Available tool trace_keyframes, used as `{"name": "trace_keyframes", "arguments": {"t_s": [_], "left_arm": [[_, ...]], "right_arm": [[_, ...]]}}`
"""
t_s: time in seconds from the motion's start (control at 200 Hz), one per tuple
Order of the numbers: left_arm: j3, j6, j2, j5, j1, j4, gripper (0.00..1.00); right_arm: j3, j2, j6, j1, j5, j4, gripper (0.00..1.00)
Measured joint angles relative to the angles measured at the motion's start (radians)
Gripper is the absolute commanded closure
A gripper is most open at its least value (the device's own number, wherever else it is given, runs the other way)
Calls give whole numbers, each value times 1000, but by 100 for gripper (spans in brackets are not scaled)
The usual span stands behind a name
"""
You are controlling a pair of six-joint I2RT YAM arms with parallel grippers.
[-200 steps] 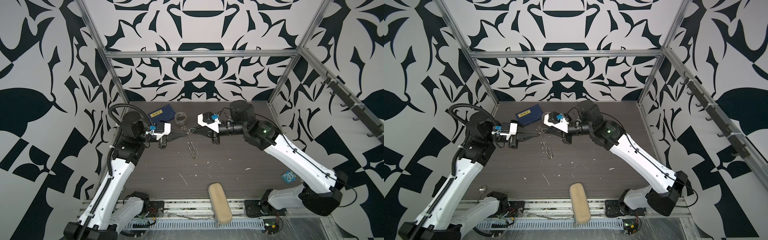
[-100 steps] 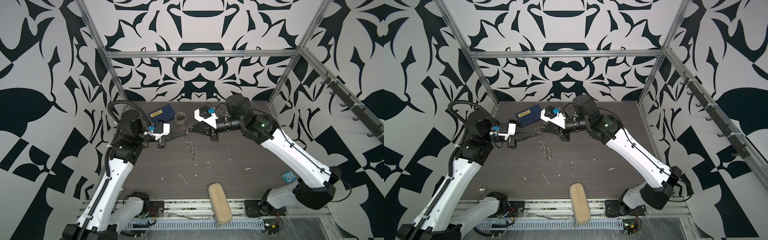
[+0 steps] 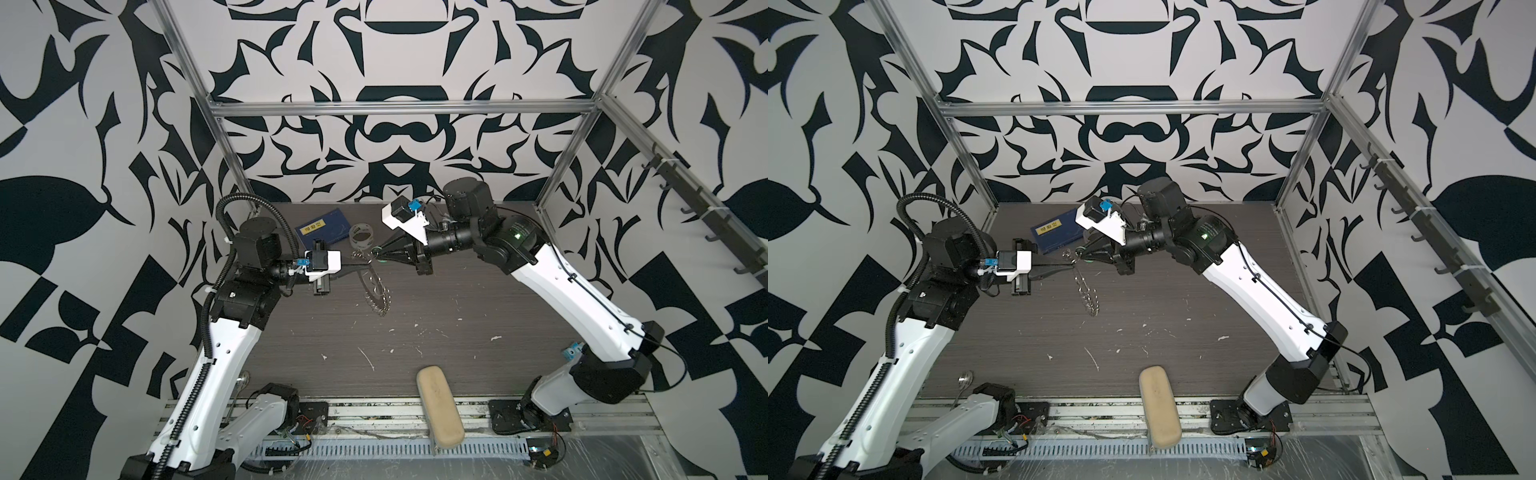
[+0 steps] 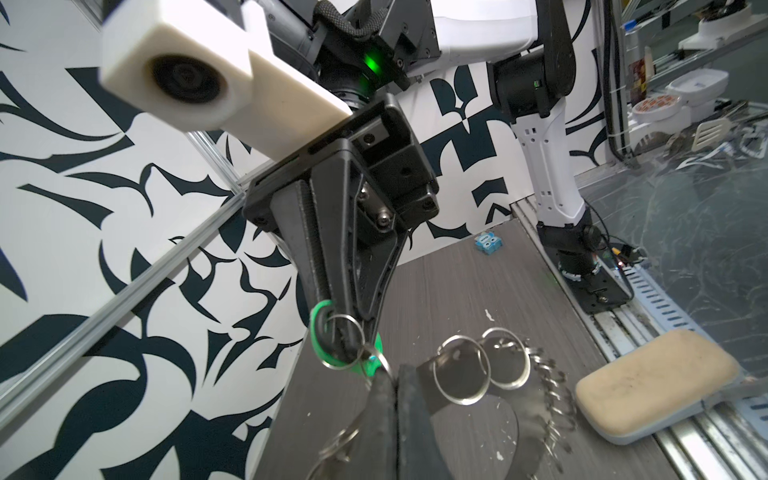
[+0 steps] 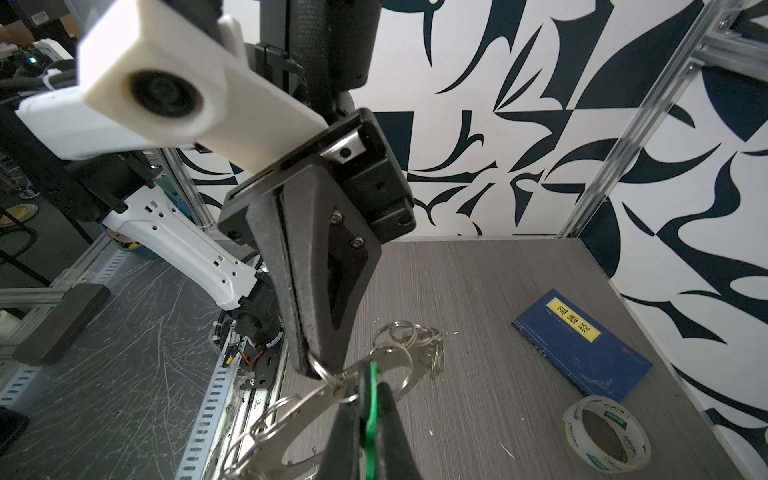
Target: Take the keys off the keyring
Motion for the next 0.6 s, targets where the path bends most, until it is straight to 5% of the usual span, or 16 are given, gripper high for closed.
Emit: {"name": "trace_keyframes", "arguments": {"t_s": [0.6], "left_arm": [[198, 64, 162, 39, -11, -287, 100]], "right_arm": [[138, 38, -124, 25, 97, -190, 100]]}}
